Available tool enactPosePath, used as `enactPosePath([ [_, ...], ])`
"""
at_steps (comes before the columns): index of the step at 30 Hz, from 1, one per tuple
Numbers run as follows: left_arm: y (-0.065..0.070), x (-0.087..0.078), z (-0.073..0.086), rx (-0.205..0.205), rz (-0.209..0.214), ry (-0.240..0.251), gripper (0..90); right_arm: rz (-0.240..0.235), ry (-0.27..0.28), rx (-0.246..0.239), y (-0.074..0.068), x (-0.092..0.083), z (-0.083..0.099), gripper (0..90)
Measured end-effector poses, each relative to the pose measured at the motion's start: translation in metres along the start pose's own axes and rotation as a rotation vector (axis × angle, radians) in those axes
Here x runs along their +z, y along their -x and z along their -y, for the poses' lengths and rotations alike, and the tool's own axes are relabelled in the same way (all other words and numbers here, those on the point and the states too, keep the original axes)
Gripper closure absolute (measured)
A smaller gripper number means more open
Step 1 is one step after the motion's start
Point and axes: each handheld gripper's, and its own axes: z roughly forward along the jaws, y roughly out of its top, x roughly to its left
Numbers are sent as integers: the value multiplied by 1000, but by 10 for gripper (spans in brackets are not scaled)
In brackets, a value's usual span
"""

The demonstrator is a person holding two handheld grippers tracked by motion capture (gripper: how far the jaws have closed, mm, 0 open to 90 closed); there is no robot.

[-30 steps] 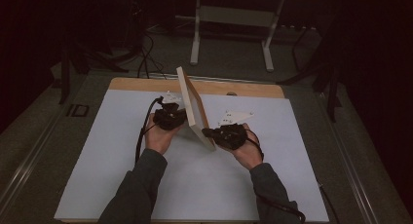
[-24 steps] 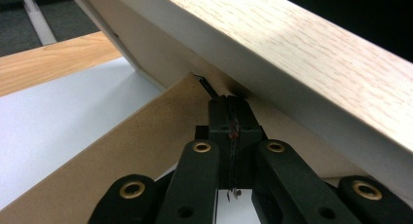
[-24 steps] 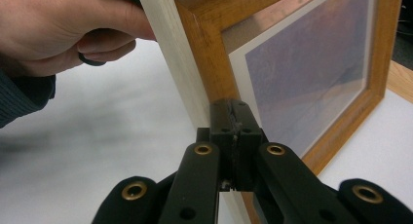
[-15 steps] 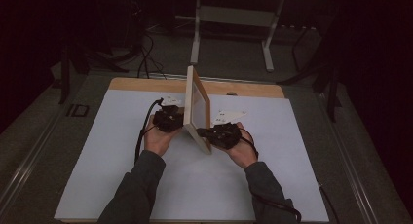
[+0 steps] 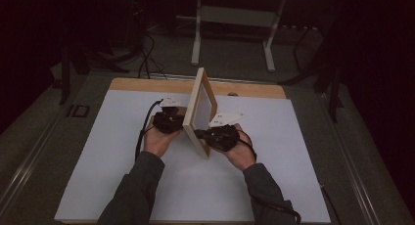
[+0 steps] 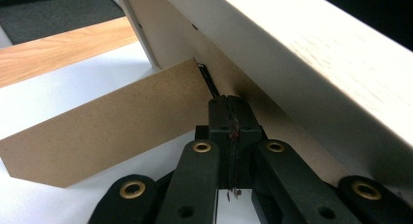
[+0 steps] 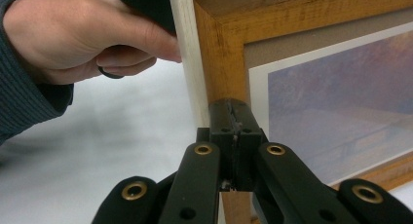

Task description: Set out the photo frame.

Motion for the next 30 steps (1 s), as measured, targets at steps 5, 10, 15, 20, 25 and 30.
enactPosePath([
  [5, -4, -1, 1, -6, 21, 3, 900, 7, 7, -3, -3, 1, -3, 898],
  [10, -6, -4, 2, 2, 10, -7, 900, -4, 10, -5, -6, 4, -5, 898],
  [15, -5, -11, 2, -17, -51, 5, 842, -8, 4, -17, -7, 5, -4, 881],
  [20, -5, -23, 1, -31, -64, 28, 781, -11, -17, -16, -5, 5, 4, 859],
  [25, -5, -32, -1, -50, -66, 49, 687, 6, -38, -17, -2, 5, 9, 838],
  [30, -8, -40, -1, -83, -55, 63, 629, 12, -40, -2, 1, 1, 11, 802],
])
